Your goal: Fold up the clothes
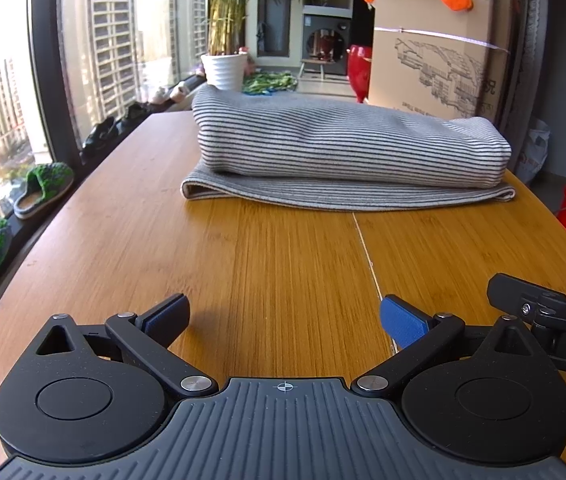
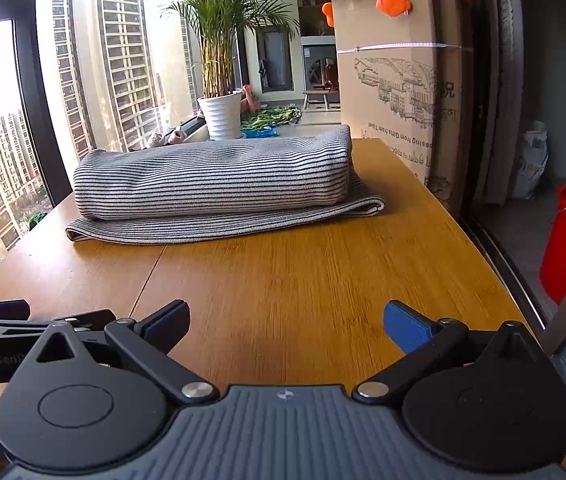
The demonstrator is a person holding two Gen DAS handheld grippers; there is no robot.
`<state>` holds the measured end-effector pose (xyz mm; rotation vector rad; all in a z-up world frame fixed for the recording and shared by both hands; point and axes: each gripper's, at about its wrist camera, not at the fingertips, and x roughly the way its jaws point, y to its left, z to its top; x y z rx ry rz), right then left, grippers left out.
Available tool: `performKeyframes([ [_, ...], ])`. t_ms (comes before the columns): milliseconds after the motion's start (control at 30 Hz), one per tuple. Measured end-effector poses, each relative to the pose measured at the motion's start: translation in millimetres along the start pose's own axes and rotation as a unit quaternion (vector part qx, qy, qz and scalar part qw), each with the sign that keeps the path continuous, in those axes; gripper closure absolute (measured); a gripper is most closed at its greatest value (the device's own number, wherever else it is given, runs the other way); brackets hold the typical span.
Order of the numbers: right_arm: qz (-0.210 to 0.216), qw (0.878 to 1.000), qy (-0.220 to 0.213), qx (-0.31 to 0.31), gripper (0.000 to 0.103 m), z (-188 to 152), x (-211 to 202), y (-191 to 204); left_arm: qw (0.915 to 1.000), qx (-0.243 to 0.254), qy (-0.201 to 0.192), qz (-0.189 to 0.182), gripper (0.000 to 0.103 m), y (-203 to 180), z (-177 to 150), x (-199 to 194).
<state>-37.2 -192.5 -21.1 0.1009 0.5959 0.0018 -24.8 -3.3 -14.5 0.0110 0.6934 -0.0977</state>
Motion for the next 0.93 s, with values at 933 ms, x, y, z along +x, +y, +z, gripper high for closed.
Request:
performKeyframes([
  [933,0.079,0.997,0.008,0.026,0.000,2.5,3.4,-10.3,0.9996,-0.020,0.011,-0.015,0.000,13.0,5.5,7.2],
])
